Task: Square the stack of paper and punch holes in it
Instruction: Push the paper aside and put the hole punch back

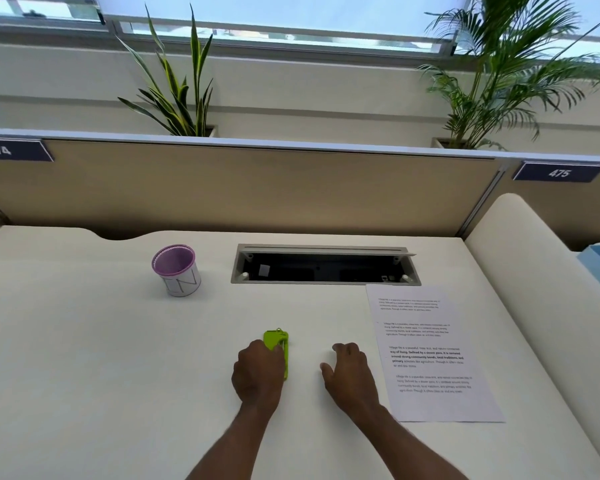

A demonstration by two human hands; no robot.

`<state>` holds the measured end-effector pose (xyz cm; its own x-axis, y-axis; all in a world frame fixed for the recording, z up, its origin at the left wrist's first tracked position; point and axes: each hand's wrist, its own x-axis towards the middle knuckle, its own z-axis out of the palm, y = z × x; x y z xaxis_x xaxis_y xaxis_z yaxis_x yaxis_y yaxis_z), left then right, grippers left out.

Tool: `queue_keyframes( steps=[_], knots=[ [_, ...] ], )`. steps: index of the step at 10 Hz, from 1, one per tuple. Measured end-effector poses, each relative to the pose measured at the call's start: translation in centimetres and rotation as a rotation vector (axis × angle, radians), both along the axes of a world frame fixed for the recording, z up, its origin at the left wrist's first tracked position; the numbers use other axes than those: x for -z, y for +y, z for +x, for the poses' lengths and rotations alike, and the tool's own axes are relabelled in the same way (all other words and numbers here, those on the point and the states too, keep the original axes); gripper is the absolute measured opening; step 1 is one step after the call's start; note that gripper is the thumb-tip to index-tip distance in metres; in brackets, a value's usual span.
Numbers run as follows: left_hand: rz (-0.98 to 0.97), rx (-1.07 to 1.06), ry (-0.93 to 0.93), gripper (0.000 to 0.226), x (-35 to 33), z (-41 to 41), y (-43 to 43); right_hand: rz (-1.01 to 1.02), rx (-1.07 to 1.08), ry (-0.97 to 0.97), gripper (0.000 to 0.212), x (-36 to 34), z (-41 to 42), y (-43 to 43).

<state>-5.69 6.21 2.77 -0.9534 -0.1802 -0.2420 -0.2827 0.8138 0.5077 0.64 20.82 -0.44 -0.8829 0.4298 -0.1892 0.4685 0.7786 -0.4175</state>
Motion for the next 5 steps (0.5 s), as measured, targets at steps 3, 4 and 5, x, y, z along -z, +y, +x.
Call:
queue_keyframes(
  steps=[3,4,5],
  knots=[
    [-0.036,0.030,0.015,0.037,0.00,0.34,0.54,0.024,-0.018,0.006,0.048,0.36,-0.01,0.20],
    [-0.041,0.047,0.018,0.039,-0.16,0.43,0.60,0.025,-0.024,0.001,0.048,0.34,-0.01,0.18],
    [-0.013,0.035,0.033,0.038,-0.59,-0.02,-0.03,0.016,-0.027,-0.008,0.048,0.31,0.03,0.25]
  ],
)
